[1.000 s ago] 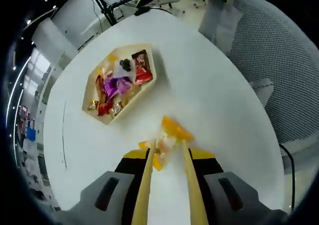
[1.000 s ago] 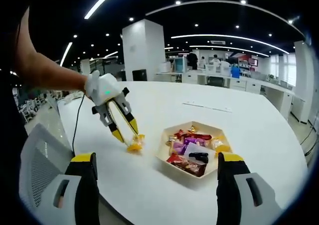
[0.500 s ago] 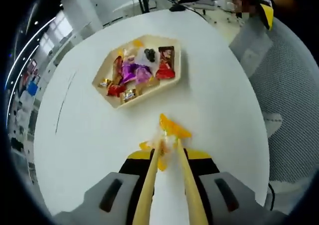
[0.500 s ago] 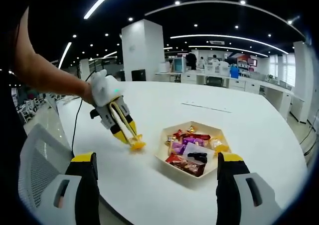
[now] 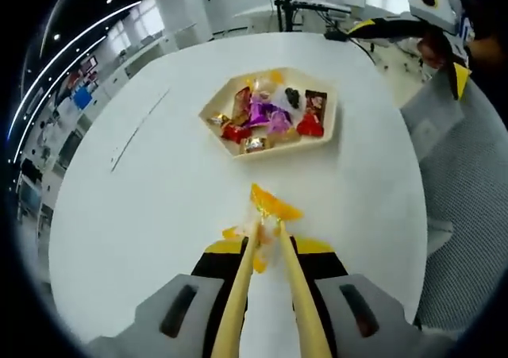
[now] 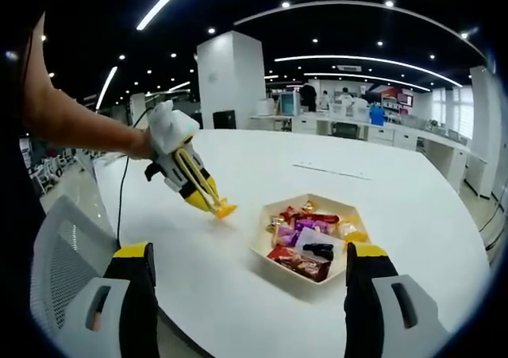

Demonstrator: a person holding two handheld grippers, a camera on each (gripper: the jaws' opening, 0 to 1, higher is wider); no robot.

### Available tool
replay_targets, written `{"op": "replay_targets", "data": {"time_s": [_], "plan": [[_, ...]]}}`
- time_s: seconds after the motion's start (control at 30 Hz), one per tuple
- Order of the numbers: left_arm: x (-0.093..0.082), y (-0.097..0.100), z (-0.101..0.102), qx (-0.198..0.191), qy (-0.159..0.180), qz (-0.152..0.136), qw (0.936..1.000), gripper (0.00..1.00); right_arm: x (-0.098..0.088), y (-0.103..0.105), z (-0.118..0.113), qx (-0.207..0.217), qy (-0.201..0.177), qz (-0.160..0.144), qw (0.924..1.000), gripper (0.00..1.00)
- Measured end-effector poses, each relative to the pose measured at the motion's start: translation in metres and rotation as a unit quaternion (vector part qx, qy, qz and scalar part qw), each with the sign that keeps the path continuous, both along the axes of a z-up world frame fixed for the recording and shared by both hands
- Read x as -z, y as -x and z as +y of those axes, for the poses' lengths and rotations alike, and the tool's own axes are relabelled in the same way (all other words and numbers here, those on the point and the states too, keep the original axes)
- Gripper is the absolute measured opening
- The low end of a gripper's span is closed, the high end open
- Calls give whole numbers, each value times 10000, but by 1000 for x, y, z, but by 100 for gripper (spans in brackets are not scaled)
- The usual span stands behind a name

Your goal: Place the target food into the container with the food tongs after gripping and lifting it, then release it inside without dropping or visibly crushing the food.

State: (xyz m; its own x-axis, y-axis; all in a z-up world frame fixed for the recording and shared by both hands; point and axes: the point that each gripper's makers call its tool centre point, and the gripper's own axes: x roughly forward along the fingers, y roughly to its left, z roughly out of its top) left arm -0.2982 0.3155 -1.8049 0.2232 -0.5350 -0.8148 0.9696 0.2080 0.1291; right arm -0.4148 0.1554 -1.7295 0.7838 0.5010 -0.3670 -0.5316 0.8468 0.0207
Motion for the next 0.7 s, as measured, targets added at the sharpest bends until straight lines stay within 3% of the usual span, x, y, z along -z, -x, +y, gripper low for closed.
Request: {"op": "replay_targets", "data": {"time_s": [0.23, 0.3, 0.4, 0.7], "plan": [[-13, -8, 5, -207, 16, -51, 9998, 16, 0, 0, -1, 37, 3, 7, 10000, 98], [-19, -8, 3, -492, 188, 180, 9985, 17, 0, 0, -1, 22, 22, 4, 10000, 98], [-23, -14, 5, -515, 111, 66, 9986, 16, 2, 1, -1, -31, 170, -18, 9998, 99], [-23, -15, 5, -611, -64, 131, 9980, 16, -2, 0, -3, -19, 155, -127, 9998, 99]]}}
